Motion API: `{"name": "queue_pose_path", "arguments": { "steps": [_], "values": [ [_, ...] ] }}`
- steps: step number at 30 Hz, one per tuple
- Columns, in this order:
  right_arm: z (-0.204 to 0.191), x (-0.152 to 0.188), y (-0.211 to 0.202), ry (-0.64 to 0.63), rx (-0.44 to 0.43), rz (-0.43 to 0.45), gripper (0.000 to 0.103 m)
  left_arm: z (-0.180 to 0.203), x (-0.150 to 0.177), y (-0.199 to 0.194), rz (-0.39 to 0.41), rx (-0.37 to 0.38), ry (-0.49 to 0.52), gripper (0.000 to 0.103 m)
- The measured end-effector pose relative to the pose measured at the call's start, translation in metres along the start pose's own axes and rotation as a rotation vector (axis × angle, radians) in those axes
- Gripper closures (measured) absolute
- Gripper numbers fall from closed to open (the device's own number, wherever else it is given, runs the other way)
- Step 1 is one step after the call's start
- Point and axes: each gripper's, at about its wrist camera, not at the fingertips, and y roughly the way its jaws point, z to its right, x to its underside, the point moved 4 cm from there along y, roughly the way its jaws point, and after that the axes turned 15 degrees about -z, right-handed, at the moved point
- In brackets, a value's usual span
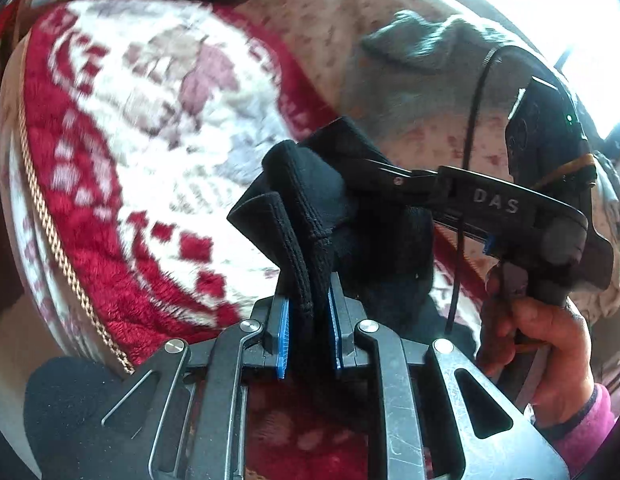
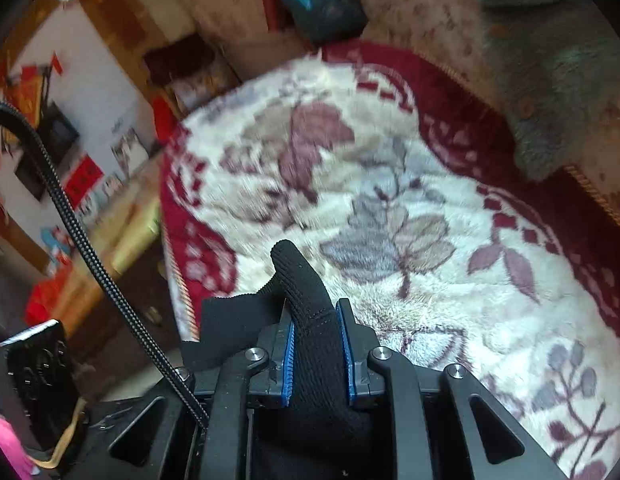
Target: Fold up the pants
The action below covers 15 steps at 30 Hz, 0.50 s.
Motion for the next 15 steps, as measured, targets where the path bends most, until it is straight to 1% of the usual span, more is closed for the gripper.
{"name": "queue_pose_path", "arguments": {
  "steps": [2, 4, 8, 15],
  "values": [
    [-0.001, 0.005, -0.024, 0.009, -0.014, 0.045, 0.085, 0.014, 0.001, -0.01, 0.017, 0.022, 0.034, 0.088],
    [-0.001, 0.013, -0.043, 0.015, -0.007, 0.078, 0.085, 0.028, 0.002, -0.016, 0.028, 0.033, 0.072, 0.088],
    [0.004, 0.032, -0.079, 0.049, -0.014, 0.138, 0.085, 0.064, 0.012, -0.028, 0.046, 0.069, 0.17, 0.088],
    [0.024, 0.088, -0.151, 0.123, -0.025, 0.251, 0.085, 0.134, 0.043, -0.036, 0.047, 0.138, 0.349, 0.088]
  ]
}}
